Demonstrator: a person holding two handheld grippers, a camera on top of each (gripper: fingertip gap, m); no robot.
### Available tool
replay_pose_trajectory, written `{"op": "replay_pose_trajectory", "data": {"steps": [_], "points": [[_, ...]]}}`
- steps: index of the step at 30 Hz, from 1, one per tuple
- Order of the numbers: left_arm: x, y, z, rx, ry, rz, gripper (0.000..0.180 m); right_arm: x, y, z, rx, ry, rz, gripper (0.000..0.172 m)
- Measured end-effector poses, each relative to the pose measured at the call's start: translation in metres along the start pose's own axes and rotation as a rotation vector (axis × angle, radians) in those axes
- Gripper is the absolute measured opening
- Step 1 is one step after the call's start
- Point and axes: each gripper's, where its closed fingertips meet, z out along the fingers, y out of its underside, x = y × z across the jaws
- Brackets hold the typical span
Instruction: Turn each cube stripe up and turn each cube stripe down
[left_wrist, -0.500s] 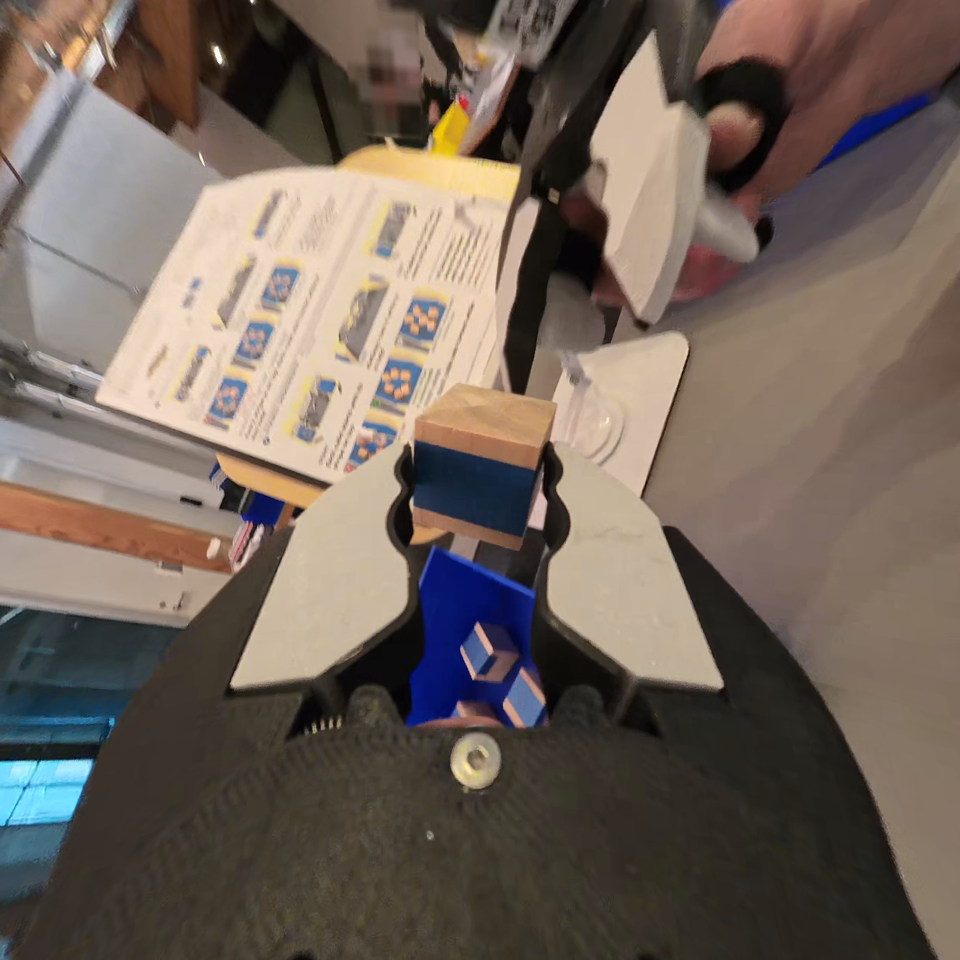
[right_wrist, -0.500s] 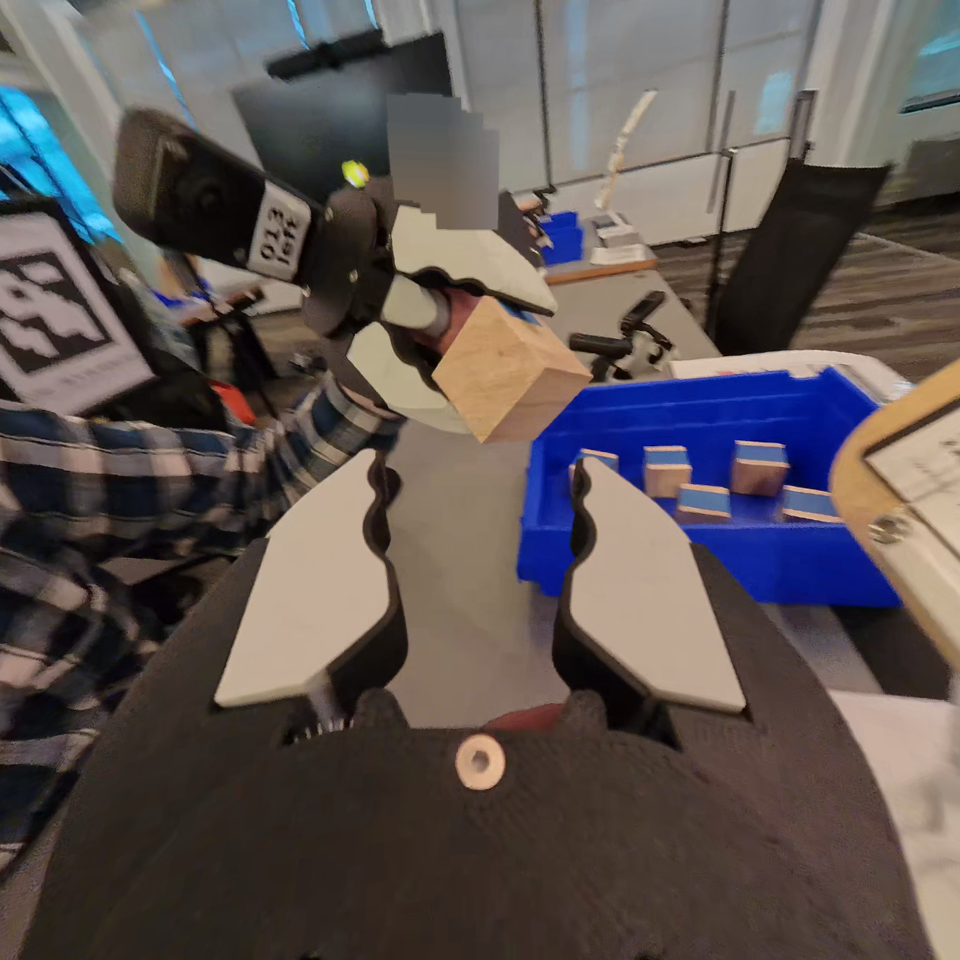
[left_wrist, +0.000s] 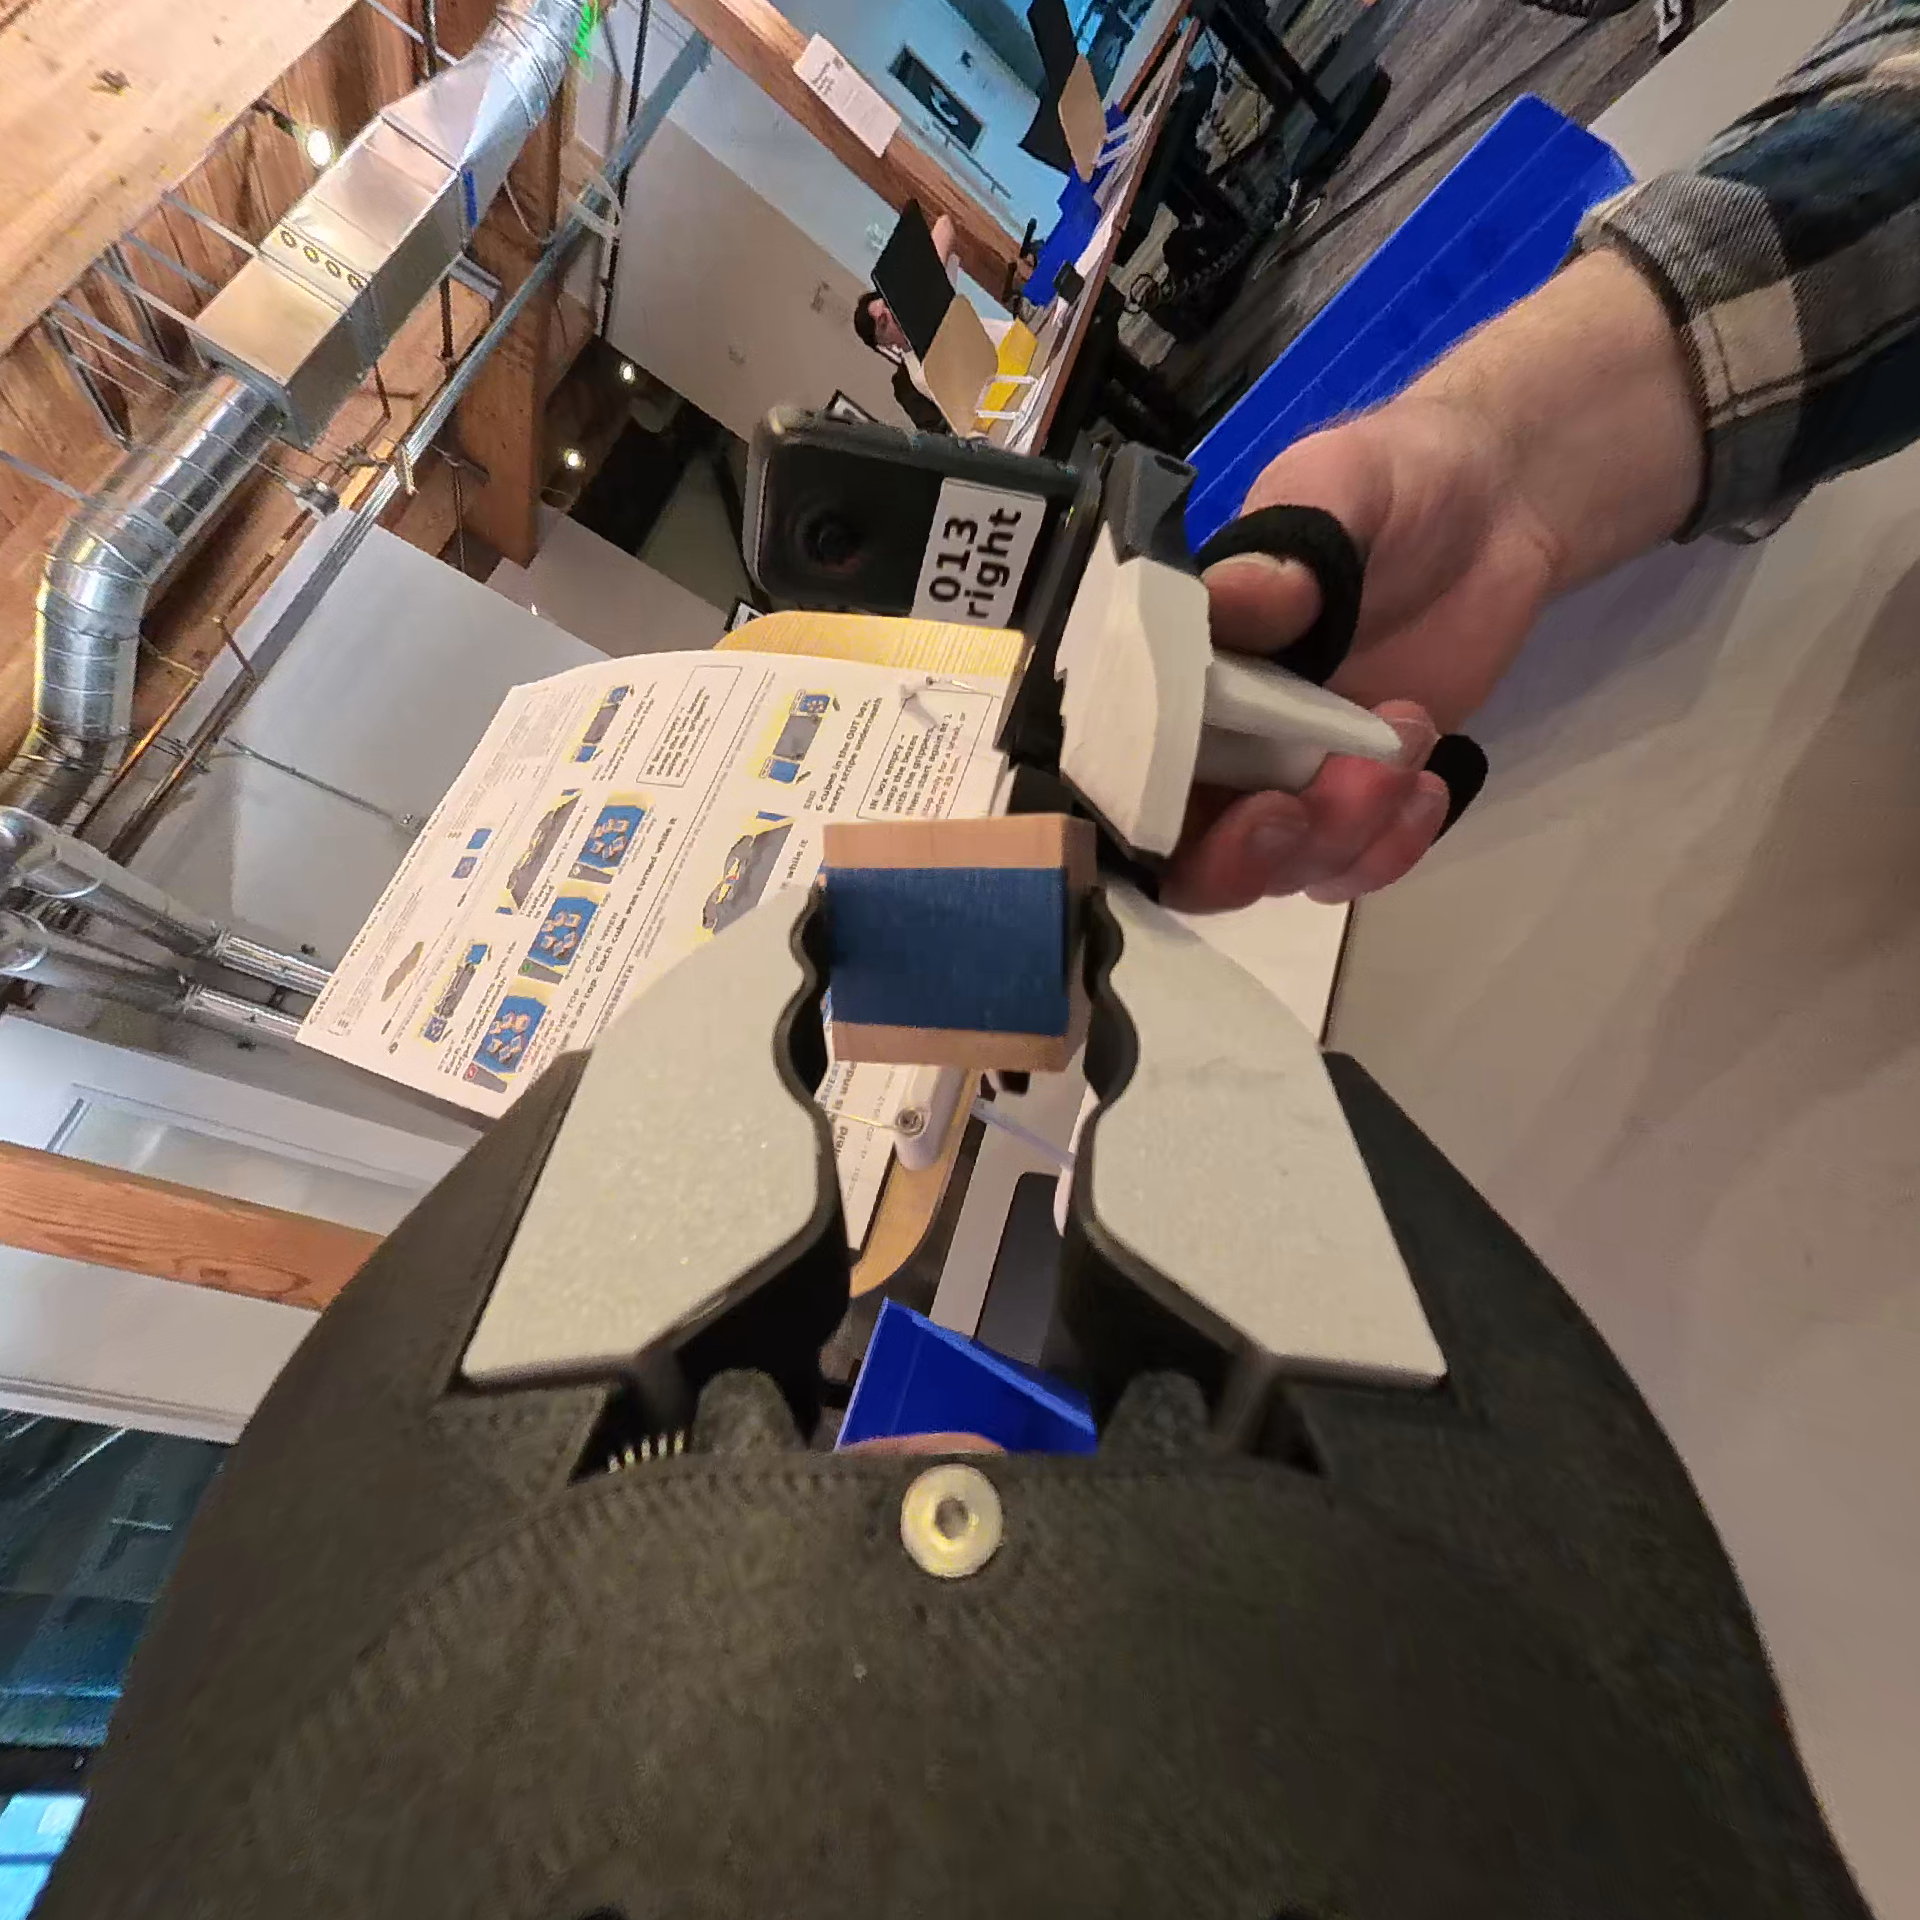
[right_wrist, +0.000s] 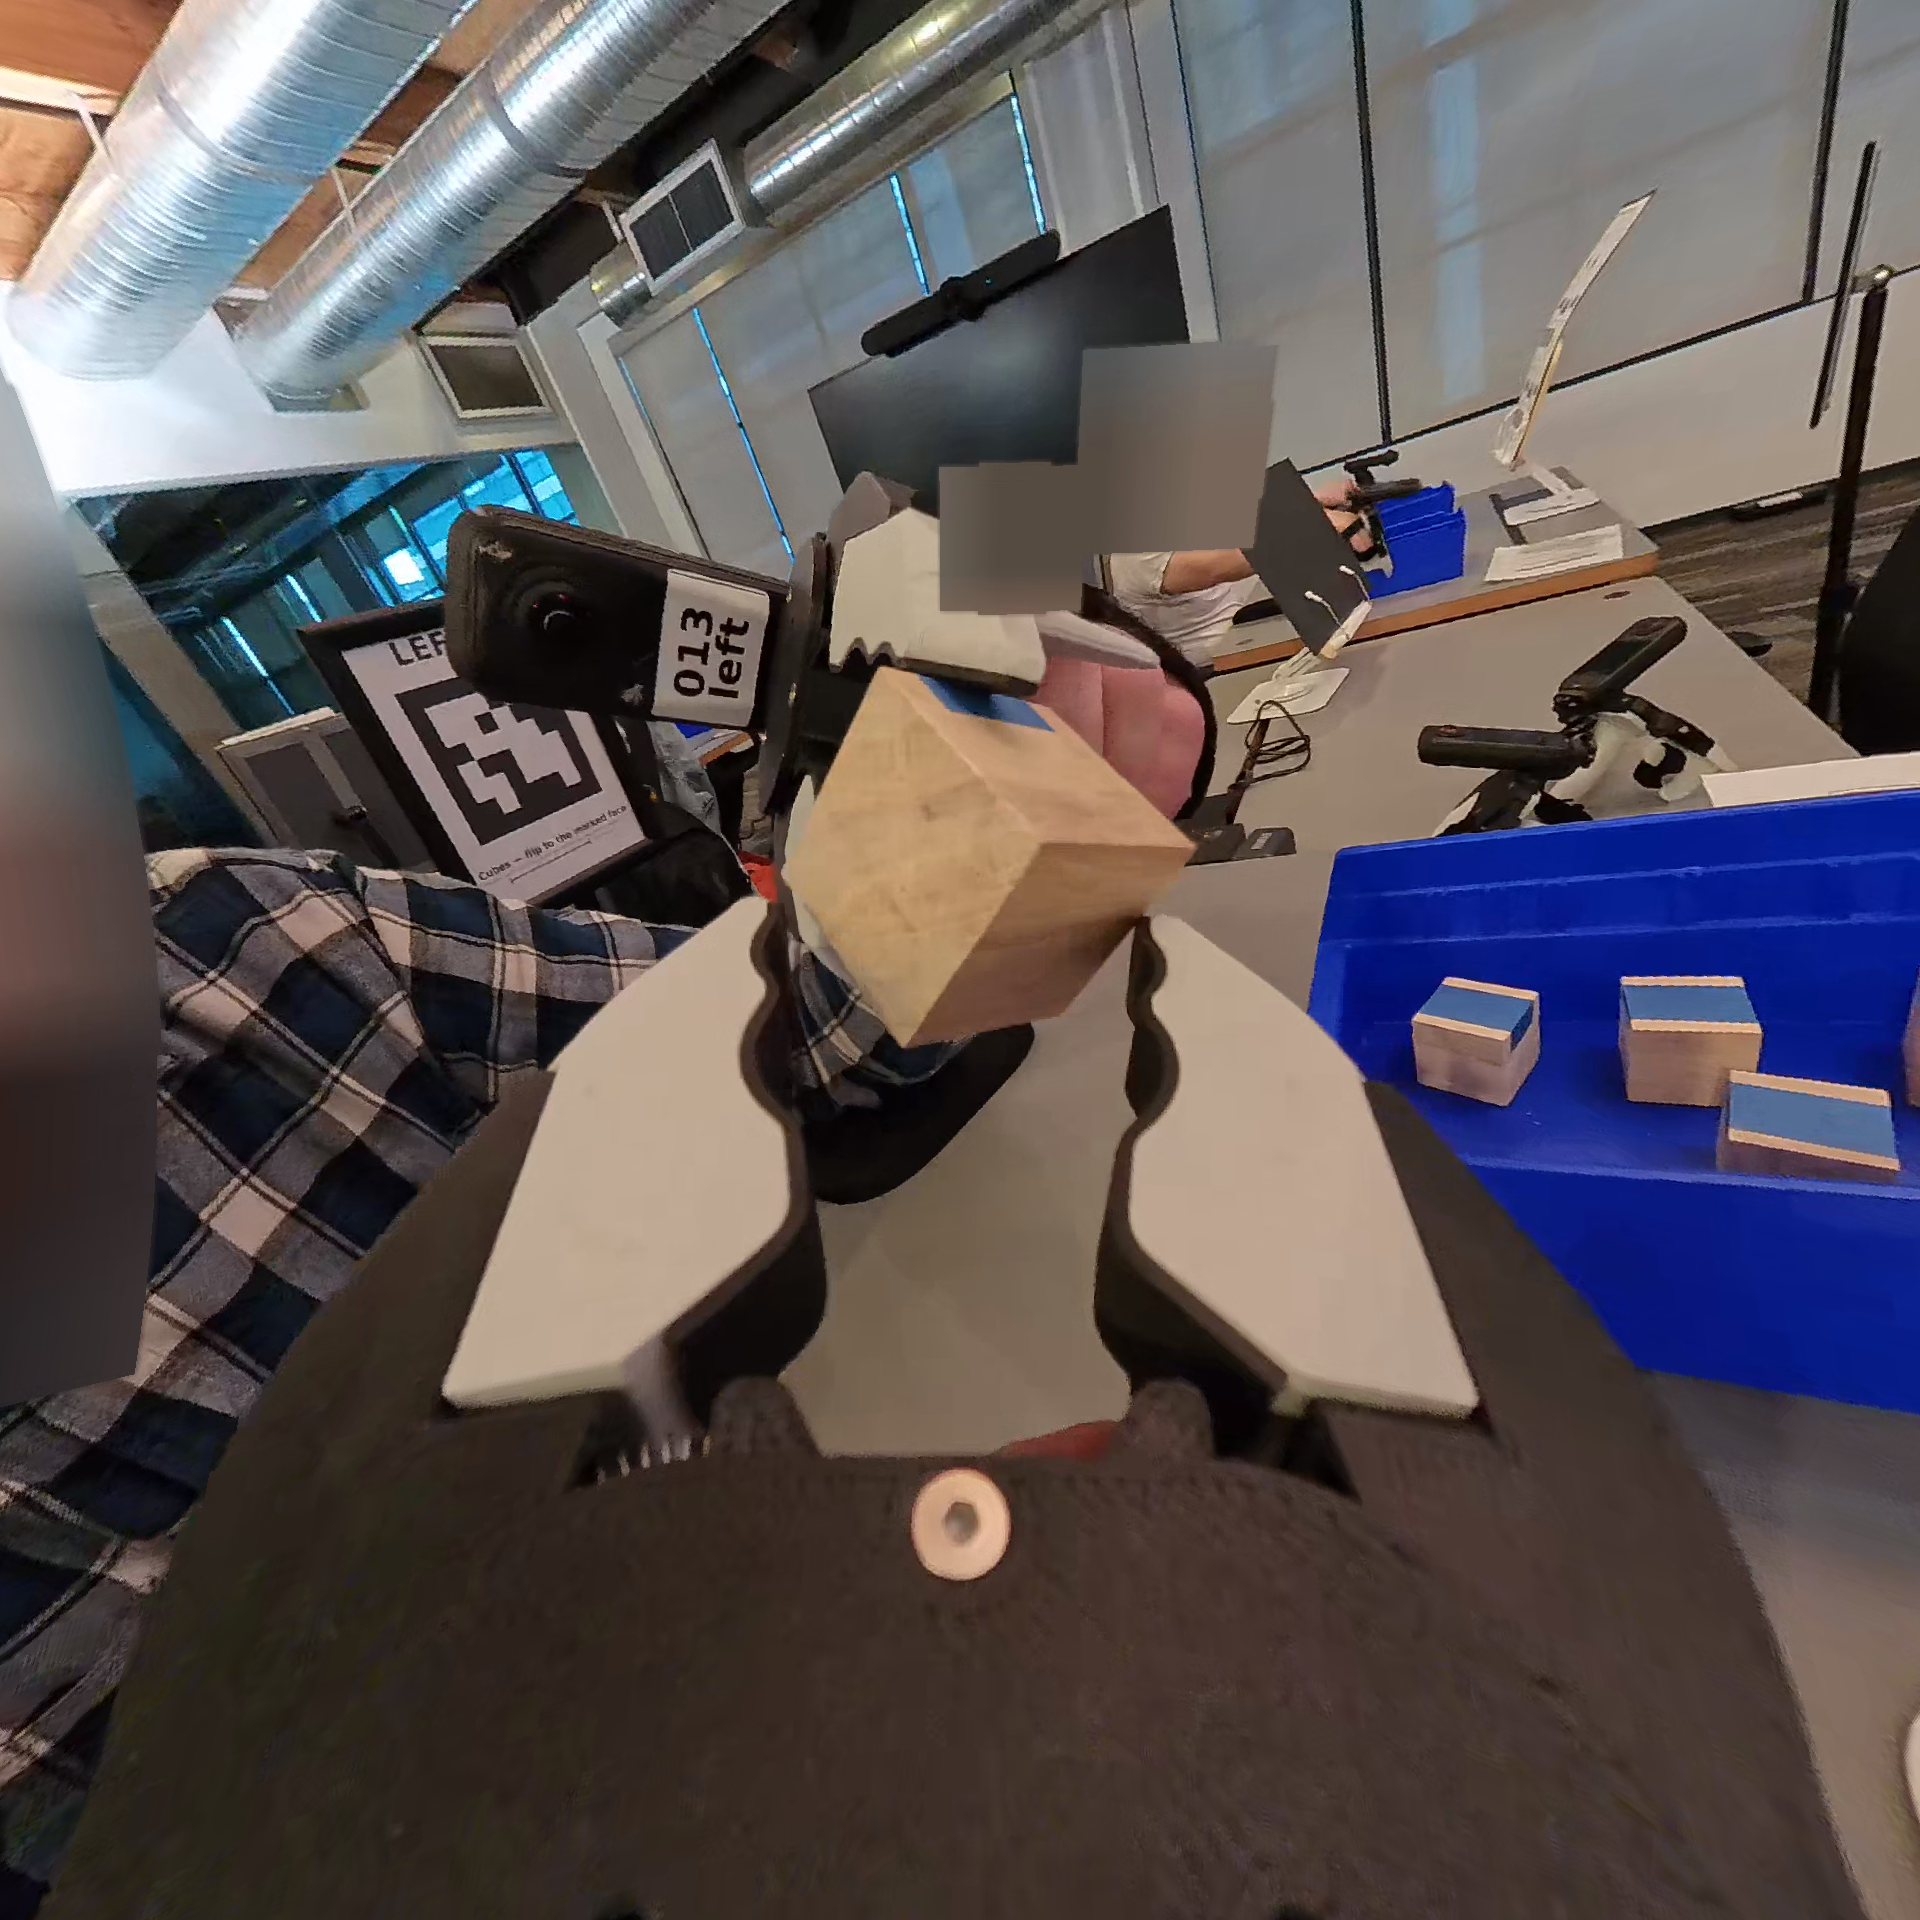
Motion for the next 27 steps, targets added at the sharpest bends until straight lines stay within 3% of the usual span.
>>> {"op": "replay_pose_trajectory", "data": {"steps": [13,27], "points": [[-0.005,-0.029,-0.009,0.129,-0.075,0.029,0.046,-0.03,-0.017,-0.004,0.13,-0.186,0.0,0.067],[-0.001,0.001,0.002,0.048,-0.044,0.002,0.046,0.005,-0.009,-0.008,0.047,0.03,-0.01,0.059]]}}
